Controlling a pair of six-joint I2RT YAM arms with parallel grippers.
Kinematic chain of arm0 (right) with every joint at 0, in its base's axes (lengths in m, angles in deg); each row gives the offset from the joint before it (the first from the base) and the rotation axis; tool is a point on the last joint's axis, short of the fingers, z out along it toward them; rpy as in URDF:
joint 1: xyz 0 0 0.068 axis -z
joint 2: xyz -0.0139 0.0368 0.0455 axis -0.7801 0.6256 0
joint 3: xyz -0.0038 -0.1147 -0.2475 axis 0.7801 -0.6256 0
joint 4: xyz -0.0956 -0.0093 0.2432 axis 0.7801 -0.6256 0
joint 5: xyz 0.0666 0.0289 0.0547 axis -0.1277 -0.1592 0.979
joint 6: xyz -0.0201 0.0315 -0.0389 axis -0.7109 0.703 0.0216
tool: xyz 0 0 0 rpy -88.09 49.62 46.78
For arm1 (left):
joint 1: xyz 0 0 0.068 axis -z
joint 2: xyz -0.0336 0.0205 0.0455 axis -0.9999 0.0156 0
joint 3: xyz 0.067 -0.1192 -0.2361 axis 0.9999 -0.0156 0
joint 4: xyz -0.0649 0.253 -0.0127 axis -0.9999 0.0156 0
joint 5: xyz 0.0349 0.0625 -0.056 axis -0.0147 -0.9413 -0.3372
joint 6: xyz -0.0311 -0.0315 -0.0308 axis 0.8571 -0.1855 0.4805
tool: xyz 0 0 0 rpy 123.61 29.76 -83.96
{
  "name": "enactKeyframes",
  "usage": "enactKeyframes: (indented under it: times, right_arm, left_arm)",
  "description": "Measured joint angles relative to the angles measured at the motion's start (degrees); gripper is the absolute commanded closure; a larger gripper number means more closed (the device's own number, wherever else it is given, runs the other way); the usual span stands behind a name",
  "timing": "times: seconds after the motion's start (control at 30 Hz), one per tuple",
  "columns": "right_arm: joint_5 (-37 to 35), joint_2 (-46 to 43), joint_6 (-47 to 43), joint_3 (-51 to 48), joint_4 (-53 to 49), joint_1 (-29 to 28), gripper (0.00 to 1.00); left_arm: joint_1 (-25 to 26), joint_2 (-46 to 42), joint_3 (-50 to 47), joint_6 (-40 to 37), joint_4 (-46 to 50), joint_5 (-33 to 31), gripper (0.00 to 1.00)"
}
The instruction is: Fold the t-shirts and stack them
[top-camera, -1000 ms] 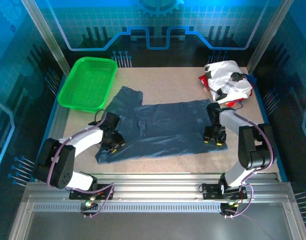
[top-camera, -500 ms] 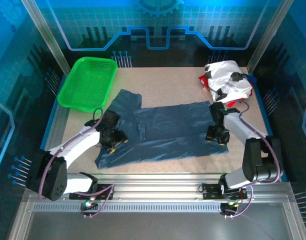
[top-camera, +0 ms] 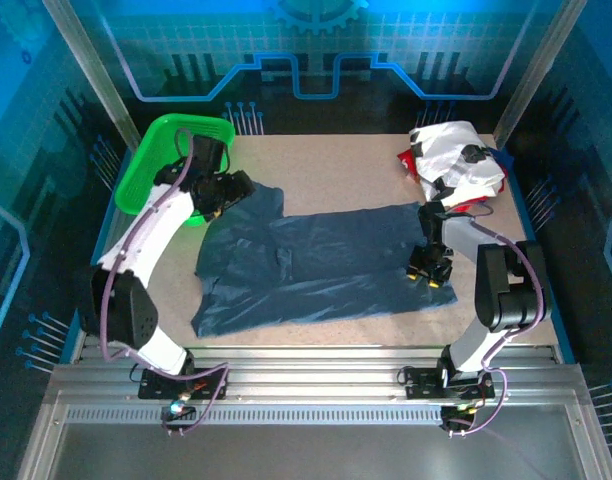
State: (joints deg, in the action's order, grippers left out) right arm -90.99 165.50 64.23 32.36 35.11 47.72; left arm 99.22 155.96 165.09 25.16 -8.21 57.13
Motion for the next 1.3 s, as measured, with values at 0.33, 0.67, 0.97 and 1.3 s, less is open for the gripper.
enactKeyframes:
  times: [0.33,0.67,0.97,1.3]
  right_arm:
    - [-1.29,-5.33,-1.27,-5.51,-1.29,6.4,0.41]
    - [0.42,-9.97,-3.45,-4.92,-2.93,7.3,0.16]
    - [10.25,-20.98,-9.07,4.33,-0.92,5.79,0.0]
    - [18.08,-19.98,-12.59,12.48,-0.2,5.79,0.0]
  left_arm:
    - [0.0,11.26,9.49,-5.88,2.38,-1.09,0.15]
    - [0.0,24.83,19.8,-8.87,3.23,-1.05,0.19]
    - [0.02,39.15,35.8,-11.76,6.84,-2.12,0.29]
    - [-0.04,51.01,49.42,-13.42,10.29,-6.27,0.36]
